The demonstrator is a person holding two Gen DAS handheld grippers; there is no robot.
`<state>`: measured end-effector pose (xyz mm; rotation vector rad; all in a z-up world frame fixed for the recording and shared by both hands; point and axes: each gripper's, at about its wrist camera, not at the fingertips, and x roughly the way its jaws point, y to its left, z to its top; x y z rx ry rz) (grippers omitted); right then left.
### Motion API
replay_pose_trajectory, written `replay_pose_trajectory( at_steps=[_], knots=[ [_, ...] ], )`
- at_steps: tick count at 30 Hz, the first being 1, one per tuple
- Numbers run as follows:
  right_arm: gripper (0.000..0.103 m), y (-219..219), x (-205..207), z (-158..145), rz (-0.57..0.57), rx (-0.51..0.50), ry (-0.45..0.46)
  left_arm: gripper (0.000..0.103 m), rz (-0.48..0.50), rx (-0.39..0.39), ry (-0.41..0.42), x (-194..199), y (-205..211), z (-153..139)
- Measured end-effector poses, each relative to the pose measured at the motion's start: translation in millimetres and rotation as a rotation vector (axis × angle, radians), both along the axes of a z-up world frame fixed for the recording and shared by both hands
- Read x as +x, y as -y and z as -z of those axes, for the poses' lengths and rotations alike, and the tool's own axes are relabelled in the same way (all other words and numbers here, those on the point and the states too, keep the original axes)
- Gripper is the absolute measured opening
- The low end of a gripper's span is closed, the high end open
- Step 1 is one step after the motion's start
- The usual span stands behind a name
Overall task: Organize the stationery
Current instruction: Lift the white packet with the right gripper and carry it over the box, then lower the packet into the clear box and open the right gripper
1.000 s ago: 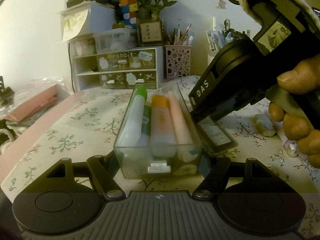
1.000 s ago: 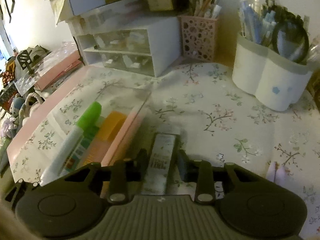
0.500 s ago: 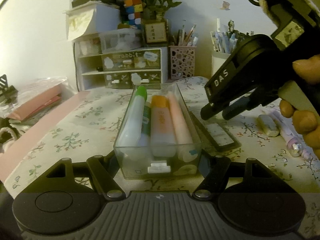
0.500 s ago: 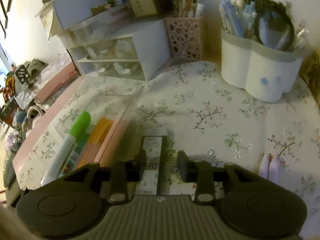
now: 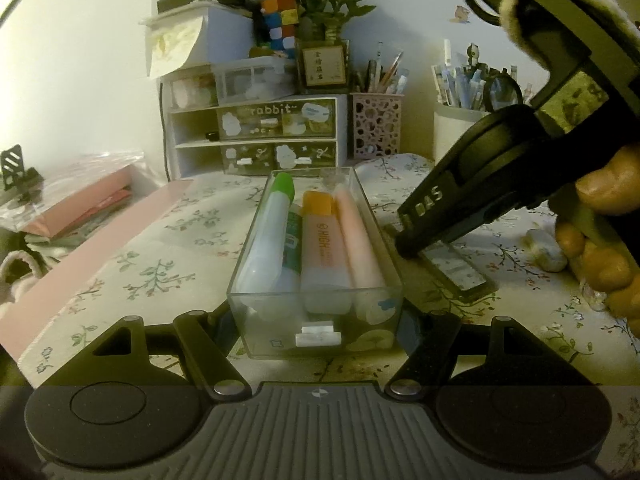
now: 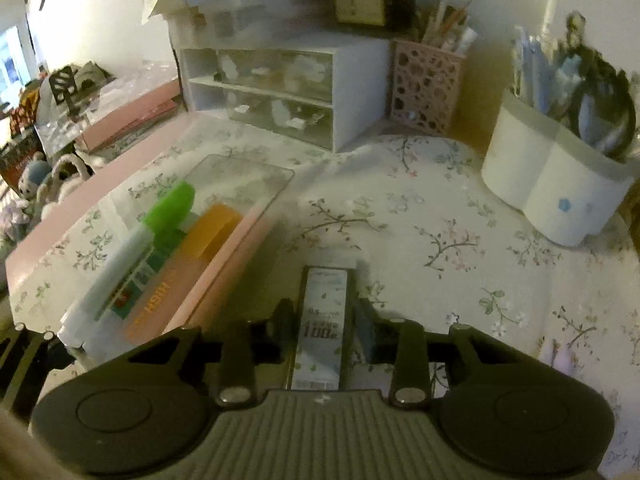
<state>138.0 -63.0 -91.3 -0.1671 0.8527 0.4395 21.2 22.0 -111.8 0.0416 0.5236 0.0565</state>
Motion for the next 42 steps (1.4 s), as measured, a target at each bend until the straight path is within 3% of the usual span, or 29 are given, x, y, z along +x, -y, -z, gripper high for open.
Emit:
replay_pose_trajectory(
  at_steps=[10, 16, 22, 37, 42],
  knots=[
    [0.036, 22, -7, -7, 0.054, 0.100, 0.006, 0.073, -0.004, 0.002, 0.003, 0, 1, 0],
    [0.036, 32, -10, -26, 0.041, 0.276, -0.018, 0.073, -0.004, 0.005, 0.007, -1, 1, 1],
    [0.036, 20, -2, -39, 0.045, 0.383, -0.094, 0.073, -0.002, 0.007, 0.007, 0, 1, 1],
    [0.037, -24, 6, -37, 0.117, 0.255, -0.123, 0.073, 0.007, 0.007, 0.004, 0, 1, 1],
    [0.037, -22, 5, -29, 0.093, 0.289, -0.160, 0.073, 0.009, 0.006, 0.003, 0, 1, 1]
  ],
)
